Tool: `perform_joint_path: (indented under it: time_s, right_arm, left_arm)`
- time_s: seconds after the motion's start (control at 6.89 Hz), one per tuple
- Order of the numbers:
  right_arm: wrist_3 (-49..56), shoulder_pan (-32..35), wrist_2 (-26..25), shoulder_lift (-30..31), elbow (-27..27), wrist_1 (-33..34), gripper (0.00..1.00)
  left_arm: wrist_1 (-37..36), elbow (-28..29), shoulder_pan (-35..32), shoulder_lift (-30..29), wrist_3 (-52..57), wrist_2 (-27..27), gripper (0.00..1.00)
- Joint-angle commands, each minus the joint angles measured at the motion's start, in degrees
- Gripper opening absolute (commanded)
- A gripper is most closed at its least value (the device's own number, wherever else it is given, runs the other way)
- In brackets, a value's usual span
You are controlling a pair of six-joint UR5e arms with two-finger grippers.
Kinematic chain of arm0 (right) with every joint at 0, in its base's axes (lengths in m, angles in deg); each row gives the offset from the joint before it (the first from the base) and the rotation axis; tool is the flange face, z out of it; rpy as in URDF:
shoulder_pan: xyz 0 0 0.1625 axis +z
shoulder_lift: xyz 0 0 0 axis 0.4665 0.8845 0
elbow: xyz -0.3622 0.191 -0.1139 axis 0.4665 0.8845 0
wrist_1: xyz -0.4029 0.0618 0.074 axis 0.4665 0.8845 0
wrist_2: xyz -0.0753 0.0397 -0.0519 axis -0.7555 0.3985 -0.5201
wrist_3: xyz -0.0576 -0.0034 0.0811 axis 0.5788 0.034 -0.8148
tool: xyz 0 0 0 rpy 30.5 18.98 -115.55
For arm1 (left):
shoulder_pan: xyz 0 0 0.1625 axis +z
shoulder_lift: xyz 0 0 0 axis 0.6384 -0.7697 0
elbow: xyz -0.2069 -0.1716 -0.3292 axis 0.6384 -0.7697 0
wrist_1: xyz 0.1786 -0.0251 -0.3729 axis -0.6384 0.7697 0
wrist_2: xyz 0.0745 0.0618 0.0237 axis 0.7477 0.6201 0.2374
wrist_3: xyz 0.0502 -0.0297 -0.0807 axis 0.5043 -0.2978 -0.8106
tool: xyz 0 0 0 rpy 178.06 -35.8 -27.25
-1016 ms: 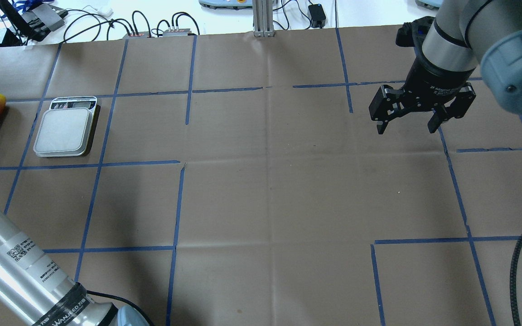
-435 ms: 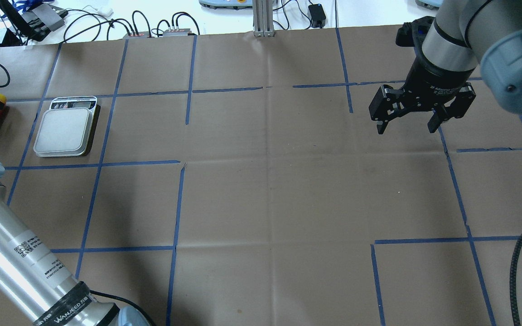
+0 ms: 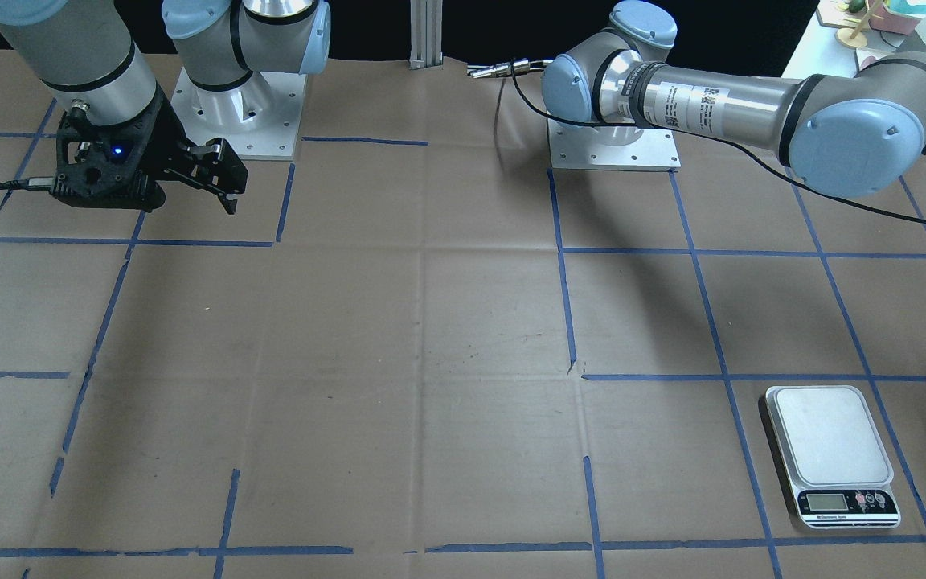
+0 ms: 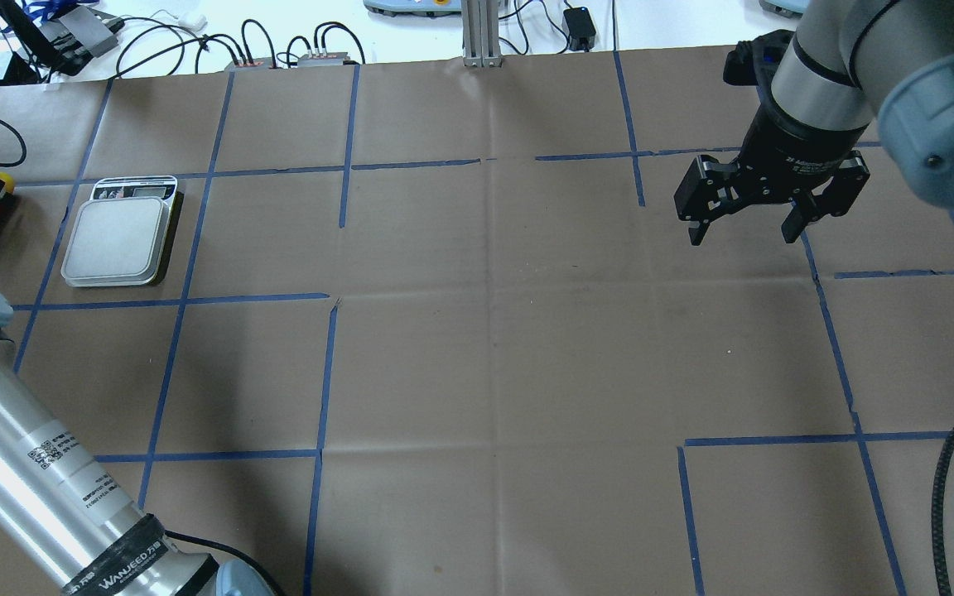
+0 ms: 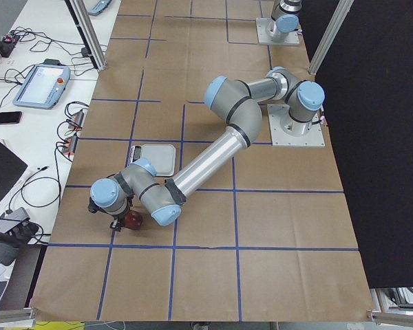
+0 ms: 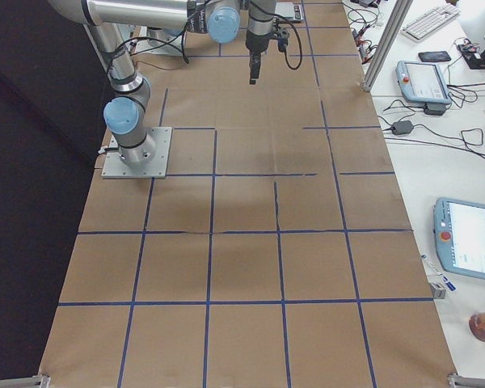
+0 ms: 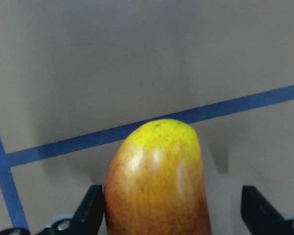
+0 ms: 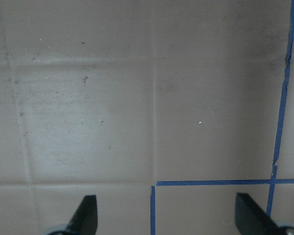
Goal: Weigh mango
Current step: 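Carry the mango with the left gripper over the white scale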
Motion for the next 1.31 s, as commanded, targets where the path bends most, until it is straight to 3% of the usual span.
perform_joint_path:
  time_s: [0.0,0.29,0.44,0.58,0.73,1.02,1.16]
  right_arm:
    - [0.0,0.0,0.0,0.0,0.0,0.0,1.0]
    - [0.0,0.0,0.0,0.0,0.0,0.0,1.0]
    - [0.0,0.0,0.0,0.0,0.0,0.0,1.0]
    - [0.0,0.0,0.0,0.0,0.0,0.0,1.0]
    - [0.0,0.0,0.0,0.1,0.0,0.0,1.0]
    - [0.0,0.0,0.0,0.0,0.0,0.0,1.0]
    - [0.0,0.0,0.0,0.0,0.0,0.0,1.0]
  left_arm:
    - [0.0,0.1,0.0,0.5,0.0,0.1,0.52]
    - [2.8,-0.2,-0.1,5.5,-0.5,0.3,0.52]
    - [9.8,-0.8,-0.2,10.4,-0.9,0.1,0.52]
    - [14.9,-1.5,-1.6,13.6,-3.5,0.2,0.52]
    - [15.3,-3.8,-5.2,15.5,-9.9,0.3,0.52]
    - [15.3,-12.6,-12.2,20.6,-22.6,0.2,0.49]
    - [14.0,-19.6,-14.0,24.0,-25.3,0.1,0.48]
